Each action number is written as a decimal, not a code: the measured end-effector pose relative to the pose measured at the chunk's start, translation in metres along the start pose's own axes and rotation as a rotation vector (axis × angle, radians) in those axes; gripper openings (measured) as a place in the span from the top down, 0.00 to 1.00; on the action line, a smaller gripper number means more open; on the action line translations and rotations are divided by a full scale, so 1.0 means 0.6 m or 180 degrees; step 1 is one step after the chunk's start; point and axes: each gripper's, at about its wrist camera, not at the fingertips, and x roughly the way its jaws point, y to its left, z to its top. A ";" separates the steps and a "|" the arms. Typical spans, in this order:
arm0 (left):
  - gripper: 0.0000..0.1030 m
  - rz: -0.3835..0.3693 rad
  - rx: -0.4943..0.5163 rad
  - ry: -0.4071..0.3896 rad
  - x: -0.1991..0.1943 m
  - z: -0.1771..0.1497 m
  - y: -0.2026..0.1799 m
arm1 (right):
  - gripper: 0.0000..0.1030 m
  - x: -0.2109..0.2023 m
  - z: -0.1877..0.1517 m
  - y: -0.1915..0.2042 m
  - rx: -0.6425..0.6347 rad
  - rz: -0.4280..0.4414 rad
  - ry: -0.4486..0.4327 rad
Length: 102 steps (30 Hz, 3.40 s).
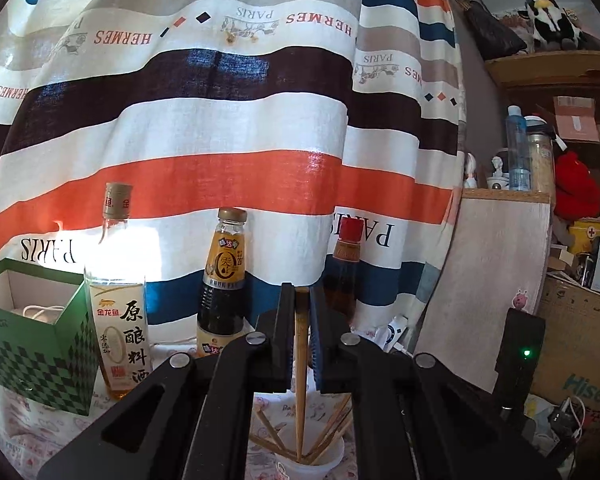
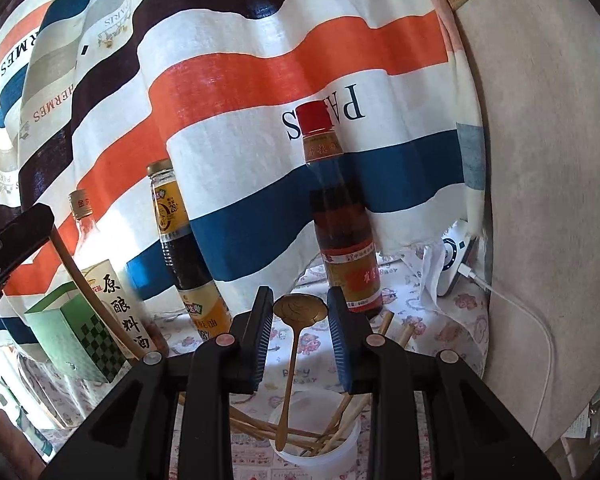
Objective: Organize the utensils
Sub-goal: 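Carry the held spoon and chopstick over the clear cup and lower them in, then open both tools, releasing the spoon and chopstick into the cup, then move both tools back down over the last chopsticks on the cloth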
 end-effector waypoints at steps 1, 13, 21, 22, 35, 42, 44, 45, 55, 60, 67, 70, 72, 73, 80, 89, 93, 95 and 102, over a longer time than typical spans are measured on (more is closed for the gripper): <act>0.94 -0.0023 -0.0044 0.0010 0.007 -0.002 0.002 | 0.71 0.004 -0.001 0.000 -0.0033 -0.0035 -0.0013; 0.94 0.0096 -0.0080 0.0330 0.089 -0.075 0.028 | 0.71 0.087 -0.033 -0.025 -0.0177 -0.0198 0.0548; 0.94 -0.0089 -0.0235 0.0881 0.137 -0.119 0.043 | 0.71 0.133 -0.047 -0.061 -0.0024 -0.0051 0.1093; 0.94 -0.0120 -0.0220 0.0915 0.141 -0.123 0.042 | 0.71 0.138 -0.049 -0.065 0.0008 -0.0067 0.1170; 0.71 0.0195 0.0039 0.0870 0.115 -0.117 0.020 | 0.65 0.130 -0.042 -0.061 0.0027 0.0043 0.1188; 0.40 0.0467 0.0147 0.0488 0.023 -0.080 0.041 | 0.49 0.102 -0.025 -0.052 0.0051 0.0150 0.1032; 0.36 0.0542 0.0142 0.0440 -0.003 -0.070 0.051 | 0.49 0.087 -0.020 -0.042 0.0020 0.0091 0.0988; 0.36 0.0575 0.0135 0.0419 -0.017 -0.067 0.056 | 0.49 0.072 -0.016 -0.031 -0.0028 -0.0017 0.0948; 0.12 0.0952 0.0269 0.0198 -0.129 -0.006 0.104 | 0.38 -0.092 0.009 0.054 -0.0354 0.0235 0.0365; 0.04 0.1119 0.0392 0.0132 -0.189 -0.002 0.117 | 0.36 -0.120 -0.004 0.072 -0.0434 0.0209 0.0410; 0.01 0.1557 0.0452 0.0087 -0.252 -0.048 0.145 | 0.36 -0.141 -0.054 0.098 -0.0433 0.0333 0.0605; 0.01 0.1581 0.0394 0.0035 -0.269 -0.084 0.159 | 0.36 -0.149 -0.089 0.113 -0.0415 0.0426 0.0657; 0.01 0.1596 0.0358 0.0028 -0.272 -0.110 0.168 | 0.36 -0.150 -0.115 0.120 -0.0401 0.0530 0.0705; 0.01 0.1602 0.0328 0.0039 -0.272 -0.122 0.174 | 0.36 -0.150 -0.128 0.123 -0.0393 0.0579 0.0704; 0.01 0.1519 0.0172 0.0082 -0.266 -0.187 0.204 | 0.36 -0.123 -0.193 0.136 -0.0580 0.0585 0.0758; 0.01 0.1737 0.0059 0.0537 -0.234 -0.233 0.281 | 0.35 -0.091 -0.235 0.130 -0.0635 0.0415 0.1004; 0.01 0.1844 -0.0220 0.0654 -0.226 -0.249 0.318 | 0.35 -0.072 -0.256 0.132 -0.0715 0.0248 0.1040; 0.01 0.1982 -0.0247 0.0664 -0.222 -0.258 0.329 | 0.35 -0.065 -0.267 0.139 -0.0875 0.0161 0.1017; 0.01 0.1913 -0.0428 0.0961 -0.196 -0.286 0.362 | 0.34 -0.043 -0.295 0.148 -0.0897 0.0248 0.1218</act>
